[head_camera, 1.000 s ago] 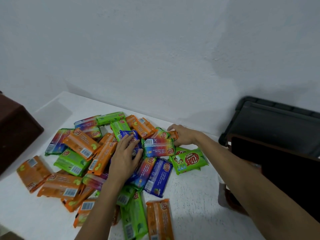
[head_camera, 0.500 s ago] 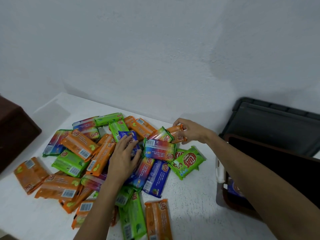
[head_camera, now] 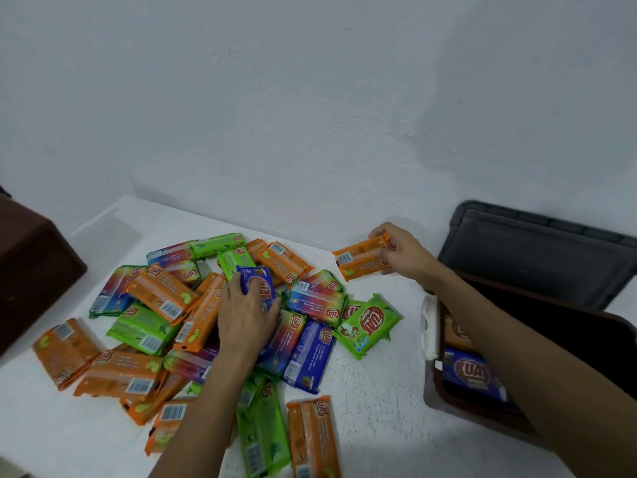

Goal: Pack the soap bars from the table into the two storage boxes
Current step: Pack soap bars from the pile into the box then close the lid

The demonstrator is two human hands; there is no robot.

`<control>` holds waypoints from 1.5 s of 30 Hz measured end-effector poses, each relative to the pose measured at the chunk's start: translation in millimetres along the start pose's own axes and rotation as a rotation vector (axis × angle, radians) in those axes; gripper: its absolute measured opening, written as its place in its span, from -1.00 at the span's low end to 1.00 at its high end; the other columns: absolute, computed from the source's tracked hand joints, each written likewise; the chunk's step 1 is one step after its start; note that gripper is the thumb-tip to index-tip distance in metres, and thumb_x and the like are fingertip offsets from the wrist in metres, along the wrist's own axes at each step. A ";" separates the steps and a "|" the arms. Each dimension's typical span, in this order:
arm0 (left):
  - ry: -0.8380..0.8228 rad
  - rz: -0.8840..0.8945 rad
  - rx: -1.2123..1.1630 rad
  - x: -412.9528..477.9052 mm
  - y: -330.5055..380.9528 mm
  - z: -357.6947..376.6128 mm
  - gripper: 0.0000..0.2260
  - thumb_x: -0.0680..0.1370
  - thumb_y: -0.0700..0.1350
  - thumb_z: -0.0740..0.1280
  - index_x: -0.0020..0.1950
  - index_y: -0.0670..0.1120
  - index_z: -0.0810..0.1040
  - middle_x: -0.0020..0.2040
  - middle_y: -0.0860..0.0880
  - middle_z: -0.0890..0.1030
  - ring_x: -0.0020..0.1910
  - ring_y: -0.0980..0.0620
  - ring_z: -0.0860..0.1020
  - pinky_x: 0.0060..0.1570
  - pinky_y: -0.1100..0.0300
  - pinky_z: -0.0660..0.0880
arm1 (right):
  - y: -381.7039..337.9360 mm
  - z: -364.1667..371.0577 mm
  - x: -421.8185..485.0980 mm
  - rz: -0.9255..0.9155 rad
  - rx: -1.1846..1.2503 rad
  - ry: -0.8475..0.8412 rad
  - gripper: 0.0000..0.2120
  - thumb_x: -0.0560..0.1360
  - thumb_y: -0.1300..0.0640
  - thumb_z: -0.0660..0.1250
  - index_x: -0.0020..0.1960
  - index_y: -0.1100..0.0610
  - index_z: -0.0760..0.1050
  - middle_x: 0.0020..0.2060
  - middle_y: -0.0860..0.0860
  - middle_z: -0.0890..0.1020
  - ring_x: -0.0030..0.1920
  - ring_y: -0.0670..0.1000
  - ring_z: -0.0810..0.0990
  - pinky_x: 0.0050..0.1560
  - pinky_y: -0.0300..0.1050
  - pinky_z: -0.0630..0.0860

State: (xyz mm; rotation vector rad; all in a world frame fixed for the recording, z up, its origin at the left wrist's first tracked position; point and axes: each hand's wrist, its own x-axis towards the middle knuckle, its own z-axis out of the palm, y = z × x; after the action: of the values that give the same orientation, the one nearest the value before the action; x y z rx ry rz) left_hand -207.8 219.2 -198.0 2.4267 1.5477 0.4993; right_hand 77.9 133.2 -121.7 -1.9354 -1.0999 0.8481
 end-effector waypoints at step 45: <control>-0.530 -0.186 -1.399 -21.9 153.0 -35.6 -0.79 0.52 -0.15 0.40 0.11 -0.19 0.53 -0.02 -0.19 0.68 -0.09 -0.10 0.69 -0.33 0.22 0.60 | 51.3 -77.9 -183.2 0.076 0.361 0.609 -0.84 0.59 0.14 0.28 0.17 0.06 0.41 0.07 0.01 0.46 -0.03 0.05 0.60 -0.28 0.05 0.67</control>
State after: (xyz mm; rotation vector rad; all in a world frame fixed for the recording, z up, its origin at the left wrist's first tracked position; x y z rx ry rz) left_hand -103.0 135.0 -113.7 1.1572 0.6992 0.5480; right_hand 86.4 -70.2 -92.3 -1.7559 -0.4753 0.4057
